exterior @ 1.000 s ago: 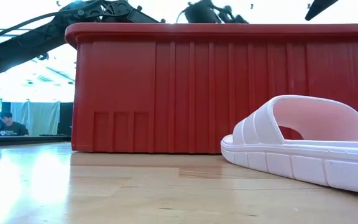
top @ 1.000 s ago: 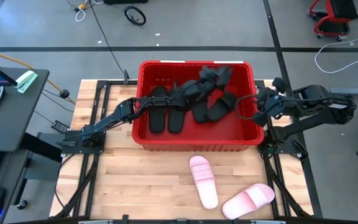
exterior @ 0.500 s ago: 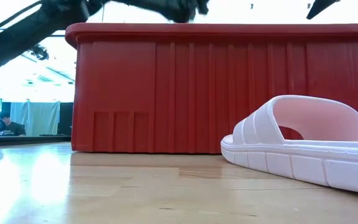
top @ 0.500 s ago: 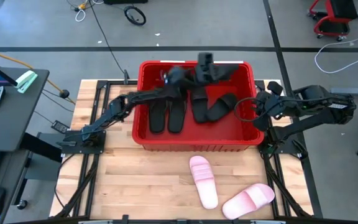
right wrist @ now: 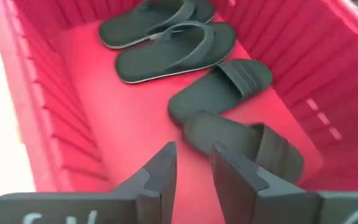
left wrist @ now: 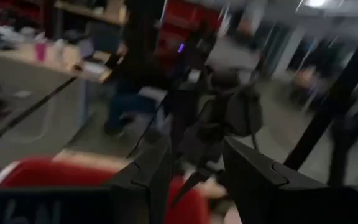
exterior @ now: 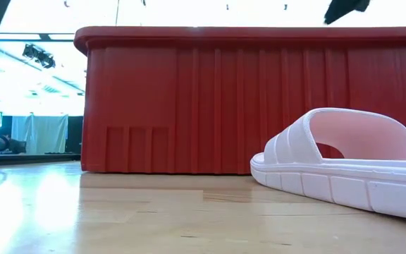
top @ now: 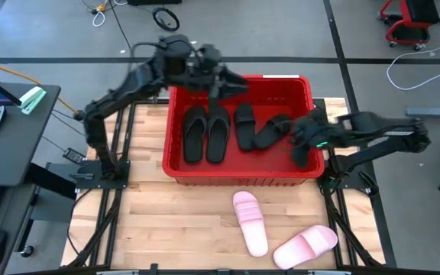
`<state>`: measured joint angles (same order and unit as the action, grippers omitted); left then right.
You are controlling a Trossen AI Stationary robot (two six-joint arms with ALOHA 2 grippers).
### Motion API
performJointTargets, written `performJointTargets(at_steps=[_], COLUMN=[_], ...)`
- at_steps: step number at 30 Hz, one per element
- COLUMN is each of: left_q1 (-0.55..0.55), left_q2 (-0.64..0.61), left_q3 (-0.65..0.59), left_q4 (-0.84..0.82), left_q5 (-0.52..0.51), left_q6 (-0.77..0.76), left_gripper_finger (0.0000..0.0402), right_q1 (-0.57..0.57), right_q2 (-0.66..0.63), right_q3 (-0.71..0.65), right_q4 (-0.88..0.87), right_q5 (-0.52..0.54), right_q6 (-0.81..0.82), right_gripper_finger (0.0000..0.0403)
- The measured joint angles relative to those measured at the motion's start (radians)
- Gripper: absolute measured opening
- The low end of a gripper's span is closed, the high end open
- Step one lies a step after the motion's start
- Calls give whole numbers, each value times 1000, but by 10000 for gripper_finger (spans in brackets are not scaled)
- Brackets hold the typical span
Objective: Pick and place slides into bin
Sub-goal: Put the black slide into the red bin
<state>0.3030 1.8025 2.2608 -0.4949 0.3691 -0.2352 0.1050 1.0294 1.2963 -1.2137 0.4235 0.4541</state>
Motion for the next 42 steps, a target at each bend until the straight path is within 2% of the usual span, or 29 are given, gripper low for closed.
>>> performJointTargets(at_steps=[4, 7, 9, 12, 18, 24, 33, 38, 42], left_q1=[0, -1, 0, 3, 1, 4, 3, 3, 3], left_q2=[-53, -64, -64, -64, -60, -60, -60, -59, -59], left_q3=[1, 0, -1, -1, -1, -1, -1, -1, -1], left_q4=[-213, -366, -431, -465, -451, -447, -446, -446, -445], left_q5=[-81, -214, -313, -374, -376, -377, -377, -377, -377], left_q6=[141, 188, 191, 217, 231, 232, 228, 222, 199], left_gripper_finger=[150, 150, 150, 150, 150, 150, 150, 150, 150], right_q1=[-98, -226, -317, -420, -560, -620, -631, -669, -687], right_q2=[108, 203, 267, 353, 514, 631, 660, 662, 654], right_q3=[-65, -71, -72, -72, -72, -72, -71, -71, -71], right_q4=[65, 37, 40, 59, 68, 110, 123, 136, 134], right_q5=[-4, -61, -122, -136, -147, -126, 50, 40, -43], right_q6=[-95, -134, -180, -258, -362, -379, -363, -393, -398], right_gripper_finger=[108, 122, 136, 160, 206, 226, 212, 185, 171])
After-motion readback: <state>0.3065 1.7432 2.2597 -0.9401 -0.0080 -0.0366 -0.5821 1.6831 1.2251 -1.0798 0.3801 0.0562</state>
